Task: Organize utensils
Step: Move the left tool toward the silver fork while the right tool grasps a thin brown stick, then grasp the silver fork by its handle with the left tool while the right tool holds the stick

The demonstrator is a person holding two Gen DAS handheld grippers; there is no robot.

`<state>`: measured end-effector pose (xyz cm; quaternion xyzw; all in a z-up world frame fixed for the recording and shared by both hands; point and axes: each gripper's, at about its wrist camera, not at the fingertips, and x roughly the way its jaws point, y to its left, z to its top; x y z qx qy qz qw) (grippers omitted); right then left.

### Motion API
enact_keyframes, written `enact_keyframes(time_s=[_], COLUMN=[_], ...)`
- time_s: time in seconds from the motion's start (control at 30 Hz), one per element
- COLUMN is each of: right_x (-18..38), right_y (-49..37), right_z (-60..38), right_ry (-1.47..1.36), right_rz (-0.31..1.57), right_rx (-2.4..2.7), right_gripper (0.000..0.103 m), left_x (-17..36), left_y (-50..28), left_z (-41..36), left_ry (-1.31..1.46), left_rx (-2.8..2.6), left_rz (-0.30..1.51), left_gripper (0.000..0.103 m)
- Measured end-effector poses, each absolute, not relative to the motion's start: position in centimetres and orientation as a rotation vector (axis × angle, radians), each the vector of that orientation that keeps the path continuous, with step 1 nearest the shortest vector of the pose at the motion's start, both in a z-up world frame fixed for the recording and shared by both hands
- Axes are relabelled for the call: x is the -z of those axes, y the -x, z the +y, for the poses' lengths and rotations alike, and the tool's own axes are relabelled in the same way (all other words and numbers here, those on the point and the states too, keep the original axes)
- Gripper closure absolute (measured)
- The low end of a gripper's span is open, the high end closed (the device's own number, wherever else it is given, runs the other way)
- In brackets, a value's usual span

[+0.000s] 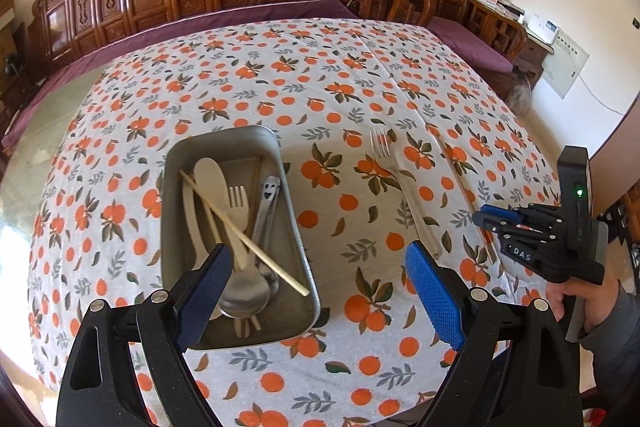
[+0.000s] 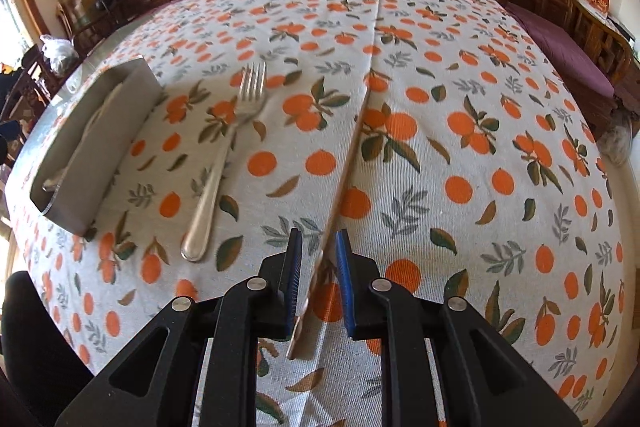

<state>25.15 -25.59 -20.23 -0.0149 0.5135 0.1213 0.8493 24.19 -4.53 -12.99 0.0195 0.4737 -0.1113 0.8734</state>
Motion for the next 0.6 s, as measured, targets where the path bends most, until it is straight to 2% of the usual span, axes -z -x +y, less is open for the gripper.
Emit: enact_keyframes(time_s=[0.27, 0.33, 0.6], right_x=[20.7, 20.7, 20.6], right_y=[-25.2, -25.1, -24.5], right_z=[-25.9, -26.0, -27.5], right_ry=[0.047, 0.074, 0.038], right_rz=[1.082, 1.076, 1.081], right_rx=[-0.243, -0.239, -0.234], right_gripper=[0.088, 0.096, 0.097], left_x=[13.7, 13.8, 14.7], left_y=[-24.8, -24.9, -26.1], left_z=[-6.2, -6.6, -8.8], left_ry=[-0.061, -0.066, -0.099], left_rx=[0.248, 0.251, 0.271], left_rz=[1.007, 1.010, 1.024], left_gripper=[0.018, 0.018, 0.018])
